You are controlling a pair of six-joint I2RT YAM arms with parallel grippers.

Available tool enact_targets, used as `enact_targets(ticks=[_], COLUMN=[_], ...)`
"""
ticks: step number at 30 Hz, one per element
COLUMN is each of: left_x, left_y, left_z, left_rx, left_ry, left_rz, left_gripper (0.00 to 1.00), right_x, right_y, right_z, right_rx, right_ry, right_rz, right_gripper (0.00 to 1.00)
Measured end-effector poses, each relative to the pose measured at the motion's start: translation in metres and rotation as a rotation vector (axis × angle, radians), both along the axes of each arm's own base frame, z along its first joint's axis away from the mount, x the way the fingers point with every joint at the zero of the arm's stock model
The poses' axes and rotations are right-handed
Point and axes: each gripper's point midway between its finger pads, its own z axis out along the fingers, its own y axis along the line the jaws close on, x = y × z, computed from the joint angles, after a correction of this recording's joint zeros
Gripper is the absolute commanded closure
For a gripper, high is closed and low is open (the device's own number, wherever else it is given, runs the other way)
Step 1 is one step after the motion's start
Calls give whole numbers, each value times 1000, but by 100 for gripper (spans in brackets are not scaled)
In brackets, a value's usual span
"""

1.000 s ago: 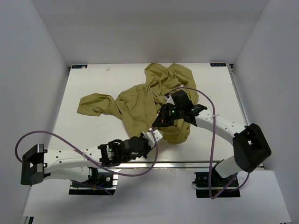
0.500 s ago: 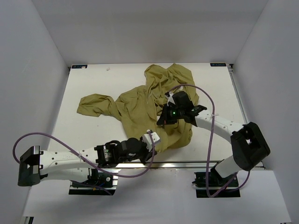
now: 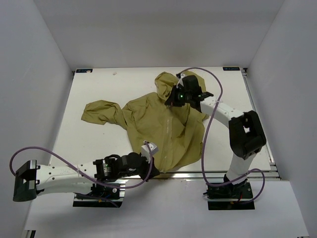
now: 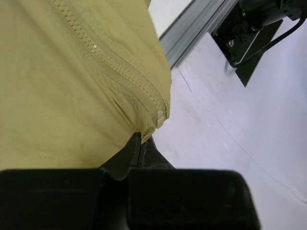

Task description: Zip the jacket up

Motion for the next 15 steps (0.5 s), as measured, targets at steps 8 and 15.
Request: enact_targets(ticks=[8, 15], left_x=[-10, -4], left_y=[3, 0], left_z=[-7, -3], left_rx=[-38, -77], left_ry=[130, 148], left_rz=[52, 100], left_gripper=[100, 100], right_x=[95, 156], right_y=[-6, -9], right_z=[36, 46], right_rx=[26, 49], right_ry=[-132, -161], right_rz=[-87, -122], right_gripper=[100, 100])
